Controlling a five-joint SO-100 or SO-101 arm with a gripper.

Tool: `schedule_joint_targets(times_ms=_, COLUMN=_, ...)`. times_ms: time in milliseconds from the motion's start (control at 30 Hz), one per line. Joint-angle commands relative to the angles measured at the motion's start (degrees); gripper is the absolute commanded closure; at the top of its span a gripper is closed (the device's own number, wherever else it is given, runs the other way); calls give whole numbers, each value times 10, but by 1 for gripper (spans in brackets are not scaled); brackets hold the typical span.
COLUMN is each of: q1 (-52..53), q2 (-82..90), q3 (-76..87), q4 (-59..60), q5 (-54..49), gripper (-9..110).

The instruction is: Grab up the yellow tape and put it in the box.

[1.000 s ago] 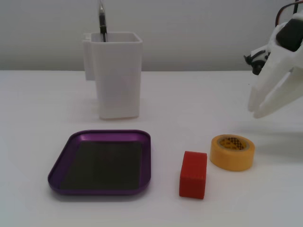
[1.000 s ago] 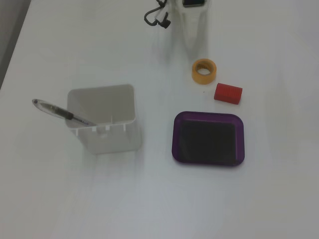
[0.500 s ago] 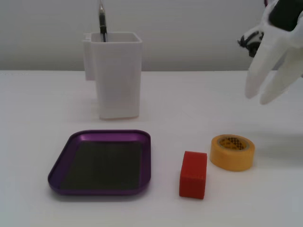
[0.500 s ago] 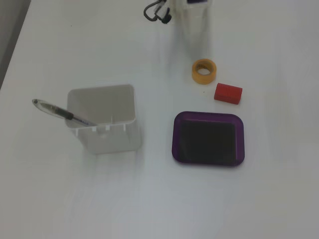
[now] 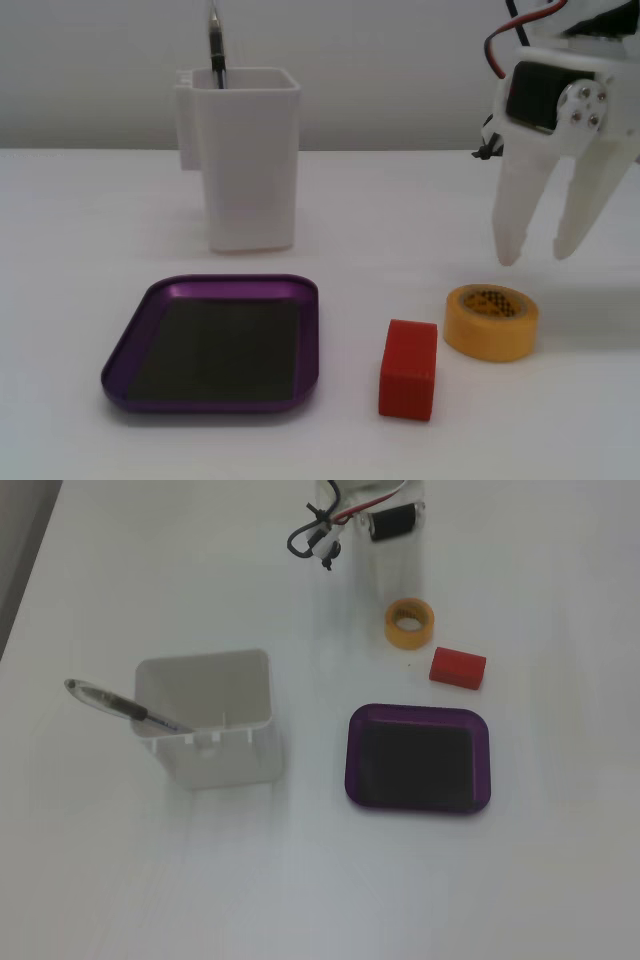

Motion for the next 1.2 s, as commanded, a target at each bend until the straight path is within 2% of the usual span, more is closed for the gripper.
schedule_joint_targets(times_ms=0, q1=-1, q2=-4, q3=-23, q4=-24, q5=-3, gripper=87)
schedule_joint_targets(times_ms=433, q1=-76, q2=-5, q3=-23, q4=-31, q5=4, gripper=88)
schedule_joint_targets(times_ms=1167, q1=-69, q2=-7, q3=76, q4=-145, q5=-2, gripper=87)
